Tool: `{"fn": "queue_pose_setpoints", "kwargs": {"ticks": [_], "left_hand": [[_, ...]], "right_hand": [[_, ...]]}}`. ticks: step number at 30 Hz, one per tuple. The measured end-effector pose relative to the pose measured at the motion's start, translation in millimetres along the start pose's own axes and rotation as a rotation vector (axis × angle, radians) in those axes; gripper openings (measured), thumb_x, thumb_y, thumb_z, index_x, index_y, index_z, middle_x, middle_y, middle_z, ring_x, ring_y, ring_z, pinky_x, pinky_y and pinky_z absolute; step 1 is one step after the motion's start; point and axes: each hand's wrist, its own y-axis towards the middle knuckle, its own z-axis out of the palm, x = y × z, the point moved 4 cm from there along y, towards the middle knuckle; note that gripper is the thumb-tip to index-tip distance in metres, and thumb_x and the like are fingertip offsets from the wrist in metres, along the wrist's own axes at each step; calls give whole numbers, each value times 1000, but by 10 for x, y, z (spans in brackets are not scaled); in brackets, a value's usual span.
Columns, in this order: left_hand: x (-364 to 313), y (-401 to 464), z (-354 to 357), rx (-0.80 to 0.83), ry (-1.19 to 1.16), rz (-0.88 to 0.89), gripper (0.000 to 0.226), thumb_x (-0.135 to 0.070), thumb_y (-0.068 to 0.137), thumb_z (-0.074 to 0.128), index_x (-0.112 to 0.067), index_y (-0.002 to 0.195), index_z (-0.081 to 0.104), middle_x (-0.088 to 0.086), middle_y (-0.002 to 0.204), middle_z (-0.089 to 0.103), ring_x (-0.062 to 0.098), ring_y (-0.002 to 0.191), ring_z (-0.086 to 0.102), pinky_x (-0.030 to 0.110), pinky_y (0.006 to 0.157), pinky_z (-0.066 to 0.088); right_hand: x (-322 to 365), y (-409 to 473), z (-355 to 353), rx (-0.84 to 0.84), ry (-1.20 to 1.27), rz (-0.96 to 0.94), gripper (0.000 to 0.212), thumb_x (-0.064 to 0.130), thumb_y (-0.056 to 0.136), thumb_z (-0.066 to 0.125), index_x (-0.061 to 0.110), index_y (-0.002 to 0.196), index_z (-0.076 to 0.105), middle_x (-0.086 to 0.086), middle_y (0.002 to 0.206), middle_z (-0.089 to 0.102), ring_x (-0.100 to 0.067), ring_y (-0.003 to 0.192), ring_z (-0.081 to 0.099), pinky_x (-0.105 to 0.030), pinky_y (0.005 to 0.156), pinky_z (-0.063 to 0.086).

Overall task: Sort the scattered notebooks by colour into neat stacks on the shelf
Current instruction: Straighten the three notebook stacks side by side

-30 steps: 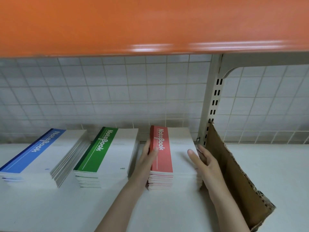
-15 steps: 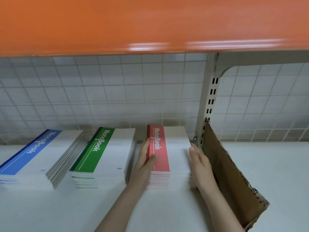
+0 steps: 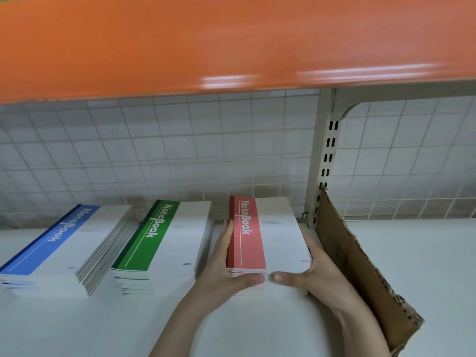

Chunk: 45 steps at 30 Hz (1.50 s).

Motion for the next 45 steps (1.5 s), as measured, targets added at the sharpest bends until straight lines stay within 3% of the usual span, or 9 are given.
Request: {"fn": "queue_pose_setpoints", "kwargs": {"ticks": [8,13,17,26,30,33,36,42,45], "left_hand": [[-9,-4,-22,-28,16,22,105,-40,58,87,-64,132,16,-39,133,40,-14,119,46,7,84,45],[3,-4,-20,-44,41,19,107,-31,63,87,-60,137,15,-41,132,40,-16,118,46,4,83,43],[16,-20,-37,-43,40,4,103,-42,63,84,-64,135,13,-45,125,43,-18,116,46,1,81,41],[34,-14,-44,-67,57,9,98,-57,61,80,-68,130,11,-43,127,44,-18,116,46,1,86,40],[46,-31,-35,-6,52,2,115,-35,54,90,-79,121,7,-43,121,47,-13,112,52,14,81,51],[39,-47,-48,-30,126,4,124,-34,51,88,-77,126,-2,-37,127,45,-9,114,53,21,87,53],[69,-24,-56,-50,139,-4,127,-25,54,89,-62,140,3,-30,126,50,-10,108,55,15,80,52],[97,-10,-43,-49,108,-14,124,-9,60,88,-48,147,8,-31,122,52,-12,106,55,11,73,51],[97,-25,-47,-32,104,-33,124,-13,63,87,-46,148,4,-32,127,47,-14,110,52,14,80,52]], "right_hand": [[-29,4,-24,-34,-65,-41,80,-2,62,83,20,130,48,10,115,67,-3,105,63,-12,76,50],[-37,-56,-29,-137,-146,-63,73,19,55,88,36,118,55,17,108,68,2,99,63,-7,74,47],[-84,-153,-1,-260,-171,-100,66,28,57,86,43,113,55,22,105,68,6,96,63,-5,71,46],[-95,-186,28,-266,-244,-114,63,10,73,80,42,119,51,28,106,66,11,97,60,-2,72,44],[-131,-217,7,-267,-285,-65,77,18,65,87,38,127,45,27,111,64,11,103,58,-5,79,44],[-146,-239,-5,-294,-332,-64,74,14,62,87,49,114,48,32,105,64,14,99,58,-2,75,43],[-170,-237,-27,-308,-360,-74,71,8,62,86,54,104,53,30,100,66,12,93,60,-1,69,43],[-200,-225,-37,-314,-327,-59,71,11,61,87,49,110,53,28,101,67,10,94,62,-3,71,45],[-189,-237,-22,-290,-288,-55,69,10,65,85,44,115,52,28,105,66,10,96,61,-4,73,45]]}}
